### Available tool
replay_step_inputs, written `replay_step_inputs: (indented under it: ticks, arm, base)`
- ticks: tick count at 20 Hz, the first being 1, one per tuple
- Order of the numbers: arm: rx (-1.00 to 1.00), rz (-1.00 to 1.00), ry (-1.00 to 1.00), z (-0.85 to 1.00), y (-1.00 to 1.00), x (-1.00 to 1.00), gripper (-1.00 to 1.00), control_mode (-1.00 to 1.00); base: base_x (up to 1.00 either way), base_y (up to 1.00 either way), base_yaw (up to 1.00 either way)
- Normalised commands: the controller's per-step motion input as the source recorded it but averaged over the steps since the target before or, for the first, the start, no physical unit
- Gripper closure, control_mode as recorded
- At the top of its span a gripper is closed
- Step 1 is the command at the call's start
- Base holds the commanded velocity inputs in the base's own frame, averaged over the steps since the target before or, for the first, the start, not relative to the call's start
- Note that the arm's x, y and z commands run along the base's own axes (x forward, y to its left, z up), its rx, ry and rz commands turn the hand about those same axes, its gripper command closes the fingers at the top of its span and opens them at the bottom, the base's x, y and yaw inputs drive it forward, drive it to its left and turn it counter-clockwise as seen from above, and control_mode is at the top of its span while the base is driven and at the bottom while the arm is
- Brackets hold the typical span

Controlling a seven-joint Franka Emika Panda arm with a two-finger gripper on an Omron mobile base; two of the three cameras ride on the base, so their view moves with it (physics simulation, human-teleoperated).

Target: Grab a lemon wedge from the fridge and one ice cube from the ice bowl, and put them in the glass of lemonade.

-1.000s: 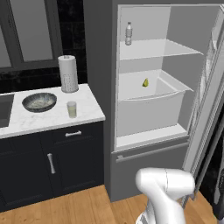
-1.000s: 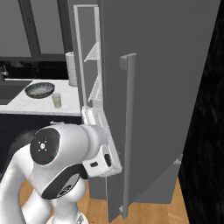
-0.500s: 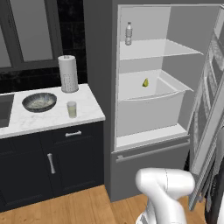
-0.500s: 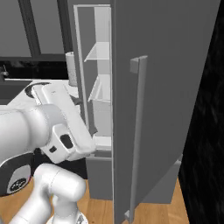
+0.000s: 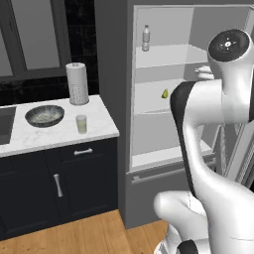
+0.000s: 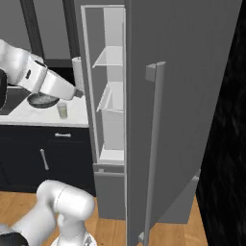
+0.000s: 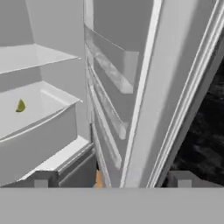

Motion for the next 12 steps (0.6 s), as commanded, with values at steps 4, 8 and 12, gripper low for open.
replay_step_inputs:
  ticks: [4,8,12]
  arm:
    - [-0.43,0.00,0.34,-0.91,0.01,1.00,-1.00,-1.00]
    - [-0.45,0.00,0.29,-0.90,0.00,1.00,-1.00,-1.00]
    - [-0.35,-0.01,0.27,-0.46,-0.17,0.94,-1.00,-1.00]
  base:
    - [0.00,0.00,0.00]
    - [0.00,0.00,0.00]
    - [0.00,0.00,0.00]
